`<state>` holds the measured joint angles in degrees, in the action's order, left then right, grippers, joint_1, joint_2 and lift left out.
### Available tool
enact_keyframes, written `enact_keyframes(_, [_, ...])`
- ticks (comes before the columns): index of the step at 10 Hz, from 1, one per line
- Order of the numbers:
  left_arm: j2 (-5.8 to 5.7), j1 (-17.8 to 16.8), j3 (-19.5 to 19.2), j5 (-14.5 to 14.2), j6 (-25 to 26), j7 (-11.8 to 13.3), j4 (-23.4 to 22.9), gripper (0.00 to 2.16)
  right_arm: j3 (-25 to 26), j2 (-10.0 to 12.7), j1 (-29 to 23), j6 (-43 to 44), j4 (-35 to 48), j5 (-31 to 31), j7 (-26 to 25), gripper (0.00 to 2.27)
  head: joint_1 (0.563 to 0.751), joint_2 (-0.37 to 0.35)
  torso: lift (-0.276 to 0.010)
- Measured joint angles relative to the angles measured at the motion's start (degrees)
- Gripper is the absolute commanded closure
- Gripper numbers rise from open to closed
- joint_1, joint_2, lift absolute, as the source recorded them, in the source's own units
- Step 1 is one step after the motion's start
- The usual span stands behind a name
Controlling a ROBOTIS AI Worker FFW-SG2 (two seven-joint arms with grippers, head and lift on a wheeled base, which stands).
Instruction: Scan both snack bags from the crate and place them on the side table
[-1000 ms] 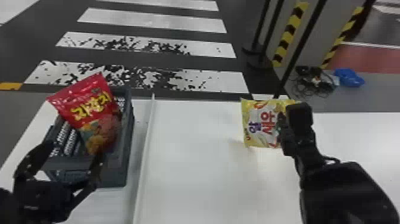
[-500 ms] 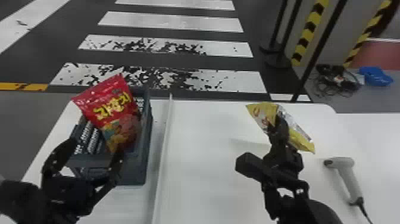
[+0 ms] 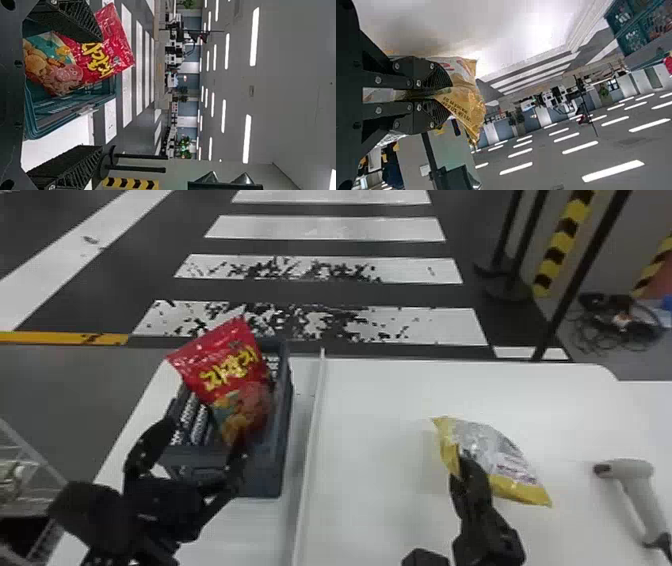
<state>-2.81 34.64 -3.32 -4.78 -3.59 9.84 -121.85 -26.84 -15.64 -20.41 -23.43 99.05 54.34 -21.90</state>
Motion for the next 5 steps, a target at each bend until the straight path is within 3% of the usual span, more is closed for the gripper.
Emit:
enact_keyframes(2, [0.00,0.0,0.1,-0.2,0.0,0.0,0.1,0.04,-1.9,-0.9,-3.2,-0.3,5.0,-5.8,-0.4,0.05,0.695,0.091,-0.095])
enact_keyframes(5, [0.00,0.0,0.1,-0.7,0.0,0.5,0.1,0.04,-1.4,-1.9,-5.4,-3.5,16.4,-21.0,4.1,0.05,0.695,0.115,-0.095])
